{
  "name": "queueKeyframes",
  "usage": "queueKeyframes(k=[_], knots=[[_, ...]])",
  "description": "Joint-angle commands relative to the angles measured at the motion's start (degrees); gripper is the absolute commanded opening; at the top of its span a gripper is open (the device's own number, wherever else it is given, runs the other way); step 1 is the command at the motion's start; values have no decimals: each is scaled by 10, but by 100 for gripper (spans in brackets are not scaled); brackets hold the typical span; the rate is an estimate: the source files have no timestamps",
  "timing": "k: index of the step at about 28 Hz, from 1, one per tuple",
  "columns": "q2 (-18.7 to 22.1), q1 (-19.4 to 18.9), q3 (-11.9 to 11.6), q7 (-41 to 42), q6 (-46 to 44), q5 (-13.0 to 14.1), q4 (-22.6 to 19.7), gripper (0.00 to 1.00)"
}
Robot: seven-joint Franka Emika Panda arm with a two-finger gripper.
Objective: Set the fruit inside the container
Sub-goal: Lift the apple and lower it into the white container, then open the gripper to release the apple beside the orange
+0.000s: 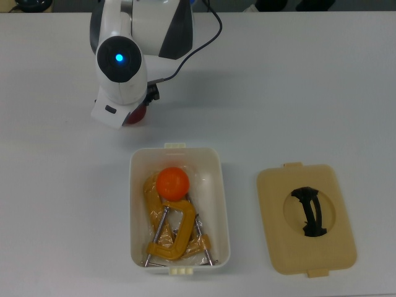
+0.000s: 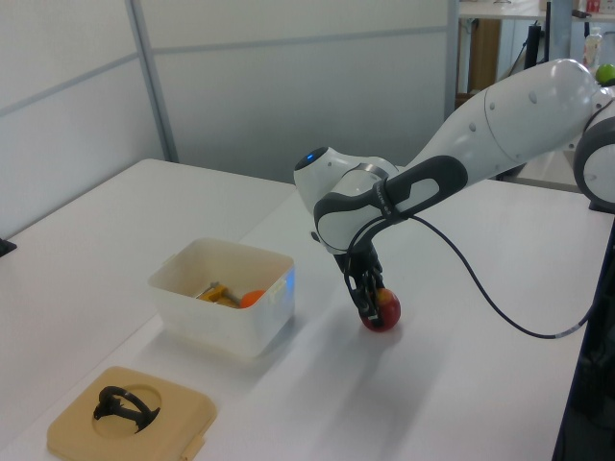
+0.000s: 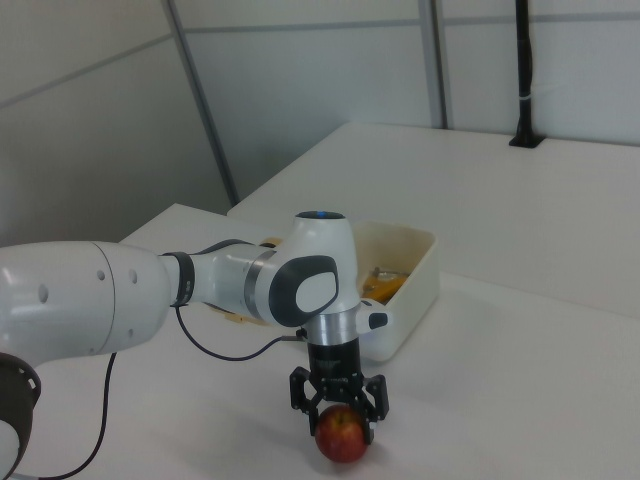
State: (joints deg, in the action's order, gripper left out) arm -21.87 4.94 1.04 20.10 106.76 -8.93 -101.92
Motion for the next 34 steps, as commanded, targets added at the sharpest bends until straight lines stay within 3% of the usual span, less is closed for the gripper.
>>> queueKeyframes(k=[1, 4, 6, 11, 17, 25, 28, 29, 30, 32, 33, 34], knots=[[39, 6, -1, 1, 2, -1, -10, 35], [52, 5, 0, -3, 3, 1, 8, 36], [52, 2, 4, -8, 2, 8, 50, 36], [46, -9, 6, -42, 45, 49, 109, 36], [41, -46, 6, -137, 186, 52, 110, 36], [-24, -88, 5, -233, 383, 40, 110, 36], [-38, -91, 5, -237, 412, 41, 110, 36], [-40, -93, 5, -238, 419, 43, 110, 39], [-40, -97, 5, -239, 421, 49, 110, 60], [-39, -97, 5, -252, 421, 49, 110, 93], [-38, -97, 5, -262, 421, 45, 110, 100], [-38, -97, 5, -270, 421, 42, 110, 100]])
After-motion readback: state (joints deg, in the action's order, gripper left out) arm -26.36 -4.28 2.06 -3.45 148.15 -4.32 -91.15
